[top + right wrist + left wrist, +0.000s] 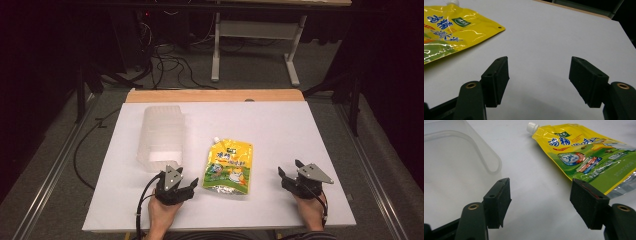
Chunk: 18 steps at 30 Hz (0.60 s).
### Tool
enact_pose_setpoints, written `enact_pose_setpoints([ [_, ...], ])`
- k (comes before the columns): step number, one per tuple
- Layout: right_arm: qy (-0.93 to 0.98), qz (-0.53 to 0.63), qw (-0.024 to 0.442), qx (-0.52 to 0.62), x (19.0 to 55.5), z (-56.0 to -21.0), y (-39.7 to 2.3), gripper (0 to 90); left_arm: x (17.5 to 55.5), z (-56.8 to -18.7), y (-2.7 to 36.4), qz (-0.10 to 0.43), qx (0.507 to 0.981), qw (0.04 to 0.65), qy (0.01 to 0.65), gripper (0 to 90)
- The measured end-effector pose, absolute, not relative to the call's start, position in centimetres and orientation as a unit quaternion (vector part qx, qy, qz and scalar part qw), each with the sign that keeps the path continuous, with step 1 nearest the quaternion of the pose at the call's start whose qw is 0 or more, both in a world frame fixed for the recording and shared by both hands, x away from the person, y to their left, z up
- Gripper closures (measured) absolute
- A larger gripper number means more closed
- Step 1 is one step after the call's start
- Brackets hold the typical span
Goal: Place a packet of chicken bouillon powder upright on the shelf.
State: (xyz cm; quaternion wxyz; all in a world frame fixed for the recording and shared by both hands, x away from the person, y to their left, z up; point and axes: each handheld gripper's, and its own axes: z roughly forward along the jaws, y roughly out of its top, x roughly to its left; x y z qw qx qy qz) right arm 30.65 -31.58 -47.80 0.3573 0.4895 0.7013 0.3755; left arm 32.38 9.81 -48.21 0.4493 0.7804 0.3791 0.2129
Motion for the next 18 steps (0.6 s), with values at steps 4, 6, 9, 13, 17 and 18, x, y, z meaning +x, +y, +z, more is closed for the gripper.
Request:
enact_pose_setpoints([
  [4, 0.700, 0.376, 0.357, 0.490, 30.6, -47.8, -31.6, 32.9, 32.4, -48.1, 9.8, 0.202, 0.783, 0.449, 0.380, 33.0],
  [6, 0.700, 0.377, 0.357, 0.491, 30.6, -47.8, -31.6, 32.9, 32.3, -48.0, 9.8, 0.203, 0.783, 0.450, 0.379, 32.6],
  [9, 0.699, 0.378, 0.357, 0.491, 30.6, -47.8, -31.6, 32.9, 32.1, -47.8, 9.8, 0.206, 0.784, 0.448, 0.377, 31.7],
  [13, 0.700, 0.378, 0.357, 0.490, 30.6, -47.8, -31.6, 32.8, 32.0, -47.5, 9.8, 0.197, 0.784, 0.451, 0.377, 31.0],
  [17, 0.699, 0.379, 0.358, 0.490, 30.6, -47.8, -31.6, 32.8, 31.9, -47.1, 9.4, 0.197, 0.789, 0.448, 0.372, 30.8],
  [18, 0.699, 0.379, 0.357, 0.491, 30.6, -47.8, -31.6, 32.8, 31.9, -46.9, 9.4, 0.195, 0.789, 0.450, 0.370, 30.8],
])
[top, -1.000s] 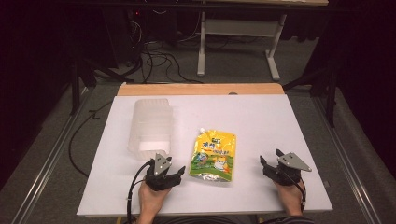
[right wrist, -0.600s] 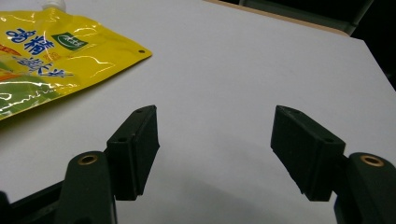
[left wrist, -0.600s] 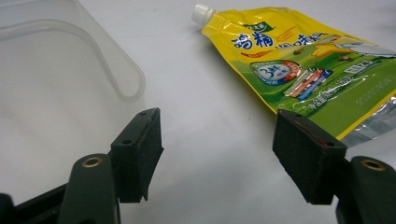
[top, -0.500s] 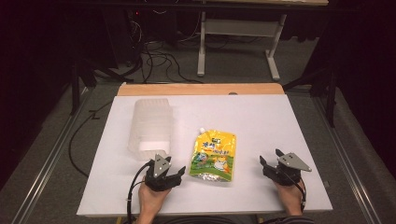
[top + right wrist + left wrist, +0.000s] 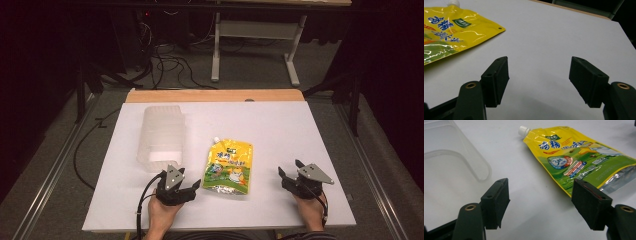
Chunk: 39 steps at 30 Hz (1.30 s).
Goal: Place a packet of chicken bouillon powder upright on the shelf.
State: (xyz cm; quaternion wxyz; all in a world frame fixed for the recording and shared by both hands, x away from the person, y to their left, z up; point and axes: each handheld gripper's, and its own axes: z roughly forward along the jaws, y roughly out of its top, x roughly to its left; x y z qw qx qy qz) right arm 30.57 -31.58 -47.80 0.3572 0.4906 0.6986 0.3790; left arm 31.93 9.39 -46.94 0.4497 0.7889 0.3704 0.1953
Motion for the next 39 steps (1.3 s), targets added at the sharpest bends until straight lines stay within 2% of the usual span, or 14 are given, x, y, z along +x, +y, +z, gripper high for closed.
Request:
enact_pose_setpoints([
  [23, 0.701, 0.376, 0.359, 0.487, 30.6, -47.8, -31.6, 32.7, 32.6, -45.1, 7.0, 0.163, 0.797, 0.460, 0.356, 30.3],
  [39, 0.699, 0.379, 0.358, 0.490, 30.5, -47.8, -31.6, 32.7, 34.8, -44.7, 4.8, 0.133, 0.813, 0.418, 0.383, 29.5],
])
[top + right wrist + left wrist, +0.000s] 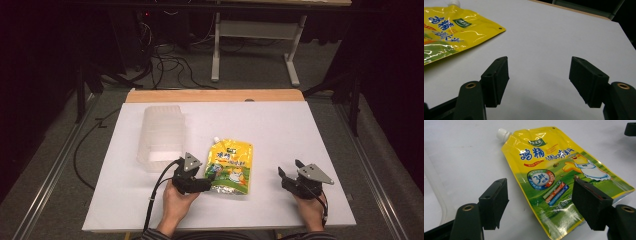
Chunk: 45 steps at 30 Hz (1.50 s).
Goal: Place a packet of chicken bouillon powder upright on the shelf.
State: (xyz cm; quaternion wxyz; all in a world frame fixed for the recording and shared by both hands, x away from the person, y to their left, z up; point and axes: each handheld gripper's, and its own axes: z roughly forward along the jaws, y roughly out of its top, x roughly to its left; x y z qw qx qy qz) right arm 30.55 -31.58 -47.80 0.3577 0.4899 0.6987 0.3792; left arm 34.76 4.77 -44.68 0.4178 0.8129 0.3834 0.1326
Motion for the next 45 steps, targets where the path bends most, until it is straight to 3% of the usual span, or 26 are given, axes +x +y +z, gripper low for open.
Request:
enact_pose_setpoints([
  [8, 0.699, 0.381, 0.358, 0.488, 30.5, -47.8, -31.6, 32.1, 35.9, -44.8, 3.6, 0.136, 0.829, 0.389, 0.377, 28.1],
  [45, 0.702, 0.377, 0.358, 0.488, 30.6, -47.8, -31.6, 31.0, 41.4, -47.3, 0.8, 0.091, 0.811, 0.364, 0.449, 23.7],
])
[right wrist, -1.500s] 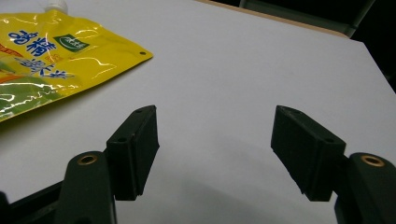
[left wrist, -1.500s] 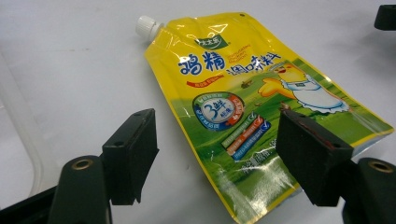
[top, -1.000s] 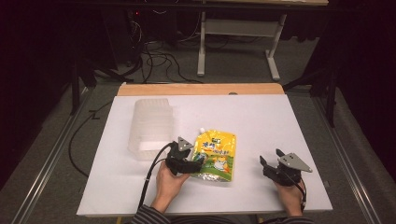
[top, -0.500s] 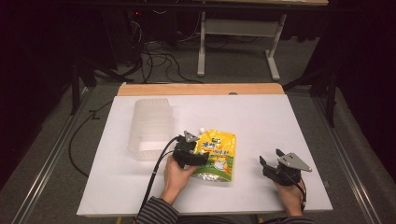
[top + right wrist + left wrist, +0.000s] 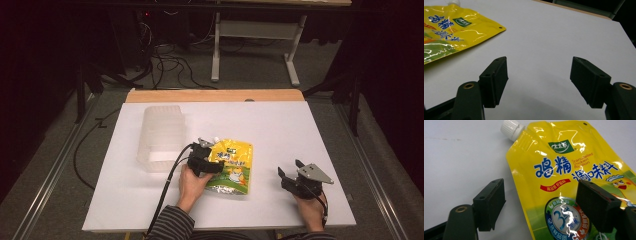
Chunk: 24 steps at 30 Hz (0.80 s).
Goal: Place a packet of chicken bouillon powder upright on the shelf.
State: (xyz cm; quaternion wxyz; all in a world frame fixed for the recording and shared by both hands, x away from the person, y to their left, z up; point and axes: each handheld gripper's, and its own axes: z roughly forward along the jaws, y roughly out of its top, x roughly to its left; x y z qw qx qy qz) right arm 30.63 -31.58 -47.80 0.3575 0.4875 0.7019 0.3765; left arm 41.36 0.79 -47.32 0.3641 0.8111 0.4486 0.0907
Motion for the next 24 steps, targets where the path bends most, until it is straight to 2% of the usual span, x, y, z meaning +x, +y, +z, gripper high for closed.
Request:
enact_pose_setpoints([
  [6, 0.704, 0.373, 0.357, 0.488, 30.7, -47.8, -31.5, 31.0, 41.0, -47.5, 0.4, 0.108, 0.819, 0.361, 0.432, 24.2],
  [10, 0.705, 0.373, 0.357, 0.487, 30.7, -47.8, -31.5, 31.0, 40.7, -47.4, 0.3, 0.104, 0.820, 0.365, 0.428, 34.1],
  [11, 0.705, 0.372, 0.356, 0.488, 30.7, -47.8, -31.4, 31.0, 40.7, -47.4, 0.3, 0.103, 0.821, 0.366, 0.425, 40.6],
  [15, 0.706, 0.370, 0.357, 0.487, 30.7, -47.8, -31.4, 31.0, 40.5, -47.3, 0.1, 0.098, 0.823, 0.368, 0.422, 51.4],
  [16, 0.706, 0.369, 0.356, 0.489, 30.7, -47.8, -31.4, 31.0, 40.5, -47.3, 0.1, 0.094, 0.824, 0.367, 0.421, 56.5],
  [18, 0.706, 0.369, 0.356, 0.489, 30.7, -47.8, -31.4, 31.0, 40.5, -47.3, 0.1, 0.090, 0.825, 0.368, 0.419, 58.0],
  [21, 0.708, 0.366, 0.358, 0.486, 30.7, -47.9, -31.3, 31.0, 40.2, -47.3, -0.1, 0.098, 0.830, 0.365, 0.411, 63.9],
  [22, 0.712, 0.362, 0.360, 0.481, 30.8, -47.9, -31.2, 31.0, 40.1, -47.3, -0.2, 0.099, 0.831, 0.365, 0.409, 69.6],
  [24, 0.712, 0.361, 0.360, 0.483, 30.7, -47.9, -31.2, 31.0, 40.0, -47.3, -0.3, 0.096, 0.831, 0.367, 0.407, 72.0],
])
